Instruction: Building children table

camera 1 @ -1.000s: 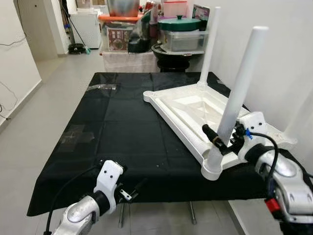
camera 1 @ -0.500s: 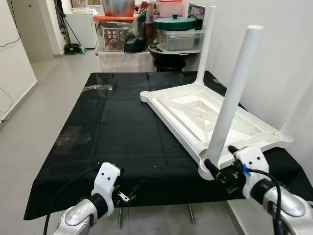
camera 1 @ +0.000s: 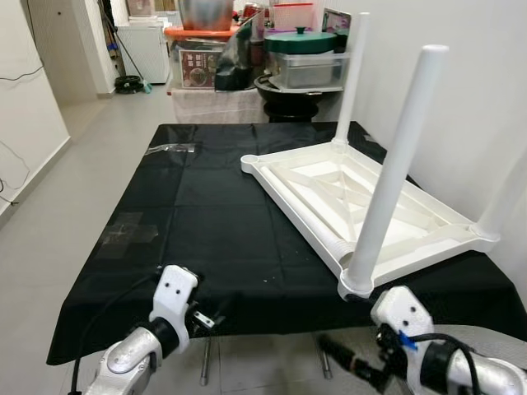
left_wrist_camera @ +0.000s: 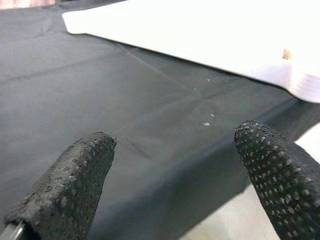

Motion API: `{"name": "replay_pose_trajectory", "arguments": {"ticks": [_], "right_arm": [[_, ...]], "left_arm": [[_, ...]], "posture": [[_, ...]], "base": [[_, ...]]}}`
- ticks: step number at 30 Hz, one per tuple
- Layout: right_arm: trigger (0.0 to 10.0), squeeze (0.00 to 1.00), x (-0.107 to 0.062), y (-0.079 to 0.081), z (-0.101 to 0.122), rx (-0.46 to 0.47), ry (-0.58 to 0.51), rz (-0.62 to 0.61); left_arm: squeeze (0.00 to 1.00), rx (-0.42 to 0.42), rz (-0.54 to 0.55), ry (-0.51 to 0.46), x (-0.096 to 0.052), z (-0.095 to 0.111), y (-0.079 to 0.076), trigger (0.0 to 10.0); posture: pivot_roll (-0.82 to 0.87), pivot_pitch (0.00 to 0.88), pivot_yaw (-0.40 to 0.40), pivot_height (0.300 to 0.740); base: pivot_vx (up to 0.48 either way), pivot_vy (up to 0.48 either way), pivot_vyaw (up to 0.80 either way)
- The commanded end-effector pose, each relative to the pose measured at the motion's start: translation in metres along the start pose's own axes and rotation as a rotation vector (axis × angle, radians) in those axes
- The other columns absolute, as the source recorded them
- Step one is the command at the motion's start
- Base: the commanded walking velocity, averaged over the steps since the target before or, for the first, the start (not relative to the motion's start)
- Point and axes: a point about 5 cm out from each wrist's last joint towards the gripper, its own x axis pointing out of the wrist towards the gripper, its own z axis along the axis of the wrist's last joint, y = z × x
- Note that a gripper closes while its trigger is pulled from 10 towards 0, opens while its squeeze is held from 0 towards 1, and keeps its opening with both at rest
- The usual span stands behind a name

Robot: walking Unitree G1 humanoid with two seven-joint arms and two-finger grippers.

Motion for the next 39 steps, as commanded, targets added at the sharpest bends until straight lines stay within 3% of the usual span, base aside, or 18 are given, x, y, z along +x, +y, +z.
{"name": "replay_pose_trajectory", "arguments": {"ticks": [1, 2, 3, 4, 6, 14, 19, 25, 35, 39], "right_arm": [[10.0, 1.0, 0.004, -0.01, 0.0, -0.009, -0.004, -0.066], [10.0, 0.49, 0.01, -0.015, 0.003, -0.024, -0.014, -0.117], [10.0, 0.49, 0.01, -0.015, 0.003, -0.024, -0.014, -0.117], [10.0, 0.0, 0.018, -0.02, 0.006, -0.013, -0.032, -0.171], [10.0, 0.0, 0.03, -0.024, 0.012, 0.007, -0.058, -0.236], [10.0, 0.0, 0.043, -0.001, 0.028, 0.037, -0.16, -0.075], [10.0, 0.0, 0.055, -0.008, 0.035, 0.059, -0.203, -0.148], [10.0, 0.0, 0.067, -0.012, 0.041, 0.12, -0.221, -0.234], [10.0, 0.0, 0.072, -0.01, 0.045, 0.126, -0.236, -0.229], [10.0, 0.0, 0.075, -0.016, 0.045, 0.113, -0.234, -0.293]], "left_arm": [[0.0, -0.009, 0.022, 0.003, 0.001, -0.003, 0.002, 10.0], [0.0, -0.006, 0.042, -0.007, 0.002, -0.002, 0.004, 10.0], [0.0, -0.006, 0.042, -0.007, 0.002, -0.002, 0.004, 10.0], [0.0, -0.006, 0.066, -0.021, 0.004, 0.001, 0.007, 10.0], [0.0, -0.005, 0.11, -0.042, 0.005, 0.004, 0.012, 10.0], [0.0, -0.016, 0.207, -0.064, 0.004, 0.007, 0.023, 10.0], [0.0, -0.02, 0.228, -0.071, 0.005, 0.009, 0.026, 10.0], [0.0, -0.029, 0.222, -0.069, 0.006, 0.009, 0.024, 10.0], [0.0, -0.022, 0.222, -0.077, 0.008, 0.012, 0.027, 10.0], [0.0, -0.013, 0.229, -0.096, 0.009, 0.014, 0.027, 10.0]], "posture": [[-0.02, 0.0, -0.03, 0.74], [-0.01, 0.0, -0.033, 0.74], [-0.01, 0.0, -0.033, 0.74], [-0.01, 0.0, -0.037, 0.74], [-0.01, 0.0, -0.037, 0.74], [0.01, 0.0, -0.041, 0.74], [0.01, 0.0, -0.042, 0.74], [0.02, 0.0, -0.036, 0.74], [0.02, 0.0, -0.03, 0.74], [0.02, 0.0, -0.028, 0.74]], "base": [[0.0, 0.0, 0.0], [0.0, 0.0, 0.0], [0.0, 0.0, 0.0], [0.0, 0.0, 0.0], [0.0, 0.0, 0.0], [0.0, 0.0, 0.0], [0.0, 0.0, 0.0], [0.0, 0.434, -0.26], [0.0, 0.48, -0.73], [0.0, 0.0, 0.0]]}}
